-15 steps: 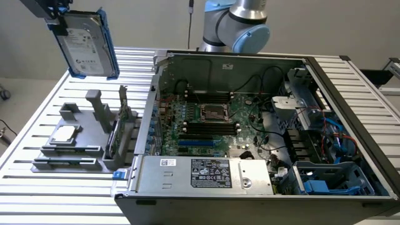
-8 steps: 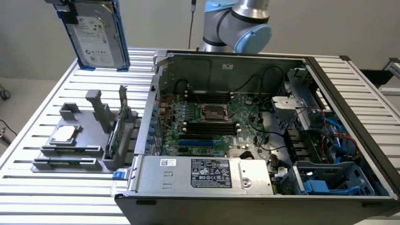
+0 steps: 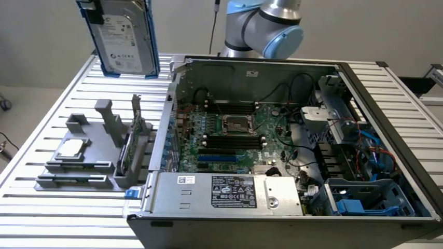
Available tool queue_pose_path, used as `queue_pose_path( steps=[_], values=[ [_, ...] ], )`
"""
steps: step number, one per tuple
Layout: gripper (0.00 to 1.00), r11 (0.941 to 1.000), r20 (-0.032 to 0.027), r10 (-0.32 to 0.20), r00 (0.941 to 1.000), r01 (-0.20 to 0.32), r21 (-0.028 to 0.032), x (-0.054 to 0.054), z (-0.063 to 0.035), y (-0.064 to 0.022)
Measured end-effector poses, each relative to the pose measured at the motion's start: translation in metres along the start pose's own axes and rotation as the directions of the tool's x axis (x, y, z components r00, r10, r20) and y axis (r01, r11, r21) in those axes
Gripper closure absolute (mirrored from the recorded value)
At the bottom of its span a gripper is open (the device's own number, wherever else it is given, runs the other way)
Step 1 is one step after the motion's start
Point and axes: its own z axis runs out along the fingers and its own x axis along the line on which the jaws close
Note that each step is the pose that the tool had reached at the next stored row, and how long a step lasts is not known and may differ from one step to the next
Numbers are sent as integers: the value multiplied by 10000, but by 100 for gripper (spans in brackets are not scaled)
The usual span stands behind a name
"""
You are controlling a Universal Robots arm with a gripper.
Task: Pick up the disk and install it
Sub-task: 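Pick up the disk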
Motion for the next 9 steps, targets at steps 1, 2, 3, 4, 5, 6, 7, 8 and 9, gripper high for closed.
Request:
queue_pose_path(
  steps=[1,2,3,4,5,6,7,8,9],
  values=[
    [67,10000,0,0,10000,0,-1,17,-2,-49],
    [67,10000,0,-1,10000,1,0,32,-4,-95],
    [67,10000,0,1,10000,-1,-1,47,-5,-138],
    [67,10000,0,0,10000,0,0,64,-6,-185],
    [67,10000,0,-1,10000,1,-1,79,-8,-231],
    [67,10000,0,0,10000,0,-1,95,-9,-276],
    [67,10000,0,1,10000,-1,-1,110,-11,-321],
    [67,10000,0,0,10000,0,-1,126,-12,-366],
    [67,10000,0,0,10000,0,-2,143,-14,-414]
  ],
)
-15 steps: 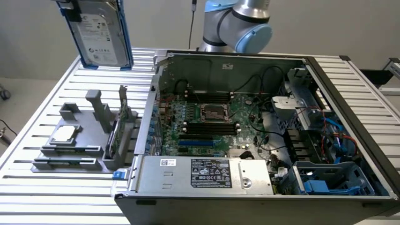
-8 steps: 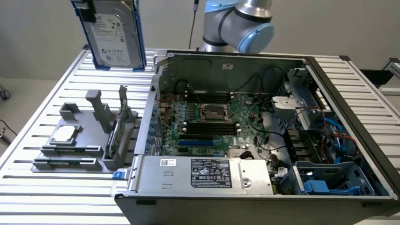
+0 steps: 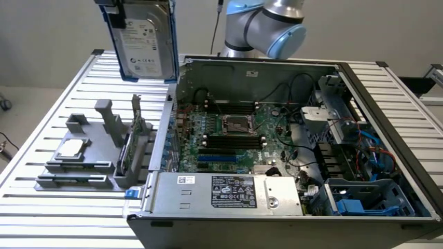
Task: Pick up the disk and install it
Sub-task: 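Pick up the disk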
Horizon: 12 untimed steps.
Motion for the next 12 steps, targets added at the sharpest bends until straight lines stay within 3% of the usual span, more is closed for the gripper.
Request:
queue_pose_path(
  steps=[12],
  values=[
    [67,10000,0,-1,10000,1,-2,233,-8,-517]
  ],
)
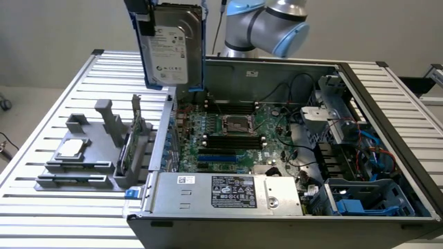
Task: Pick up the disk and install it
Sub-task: 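Pick up the disk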
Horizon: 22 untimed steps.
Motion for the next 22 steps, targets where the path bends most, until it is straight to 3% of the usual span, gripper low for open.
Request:
queue_pose_path(
  steps=[14,22],
  values=[
    [67,10000,1,1,10000,-1,0,357,-4,-497],
    [67,10000,0,1,10000,-1,0,512,-8,-858]
  ],
)
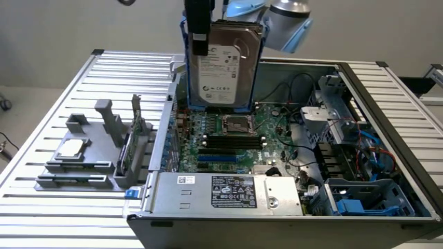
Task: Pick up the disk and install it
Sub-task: 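Pick up the disk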
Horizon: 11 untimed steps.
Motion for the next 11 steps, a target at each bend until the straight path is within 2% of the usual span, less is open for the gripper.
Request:
queue_pose_path(
  steps=[11],
  values=[
    [67,10000,0,-1,10000,1,0,202,-6,-505]
  ],
)
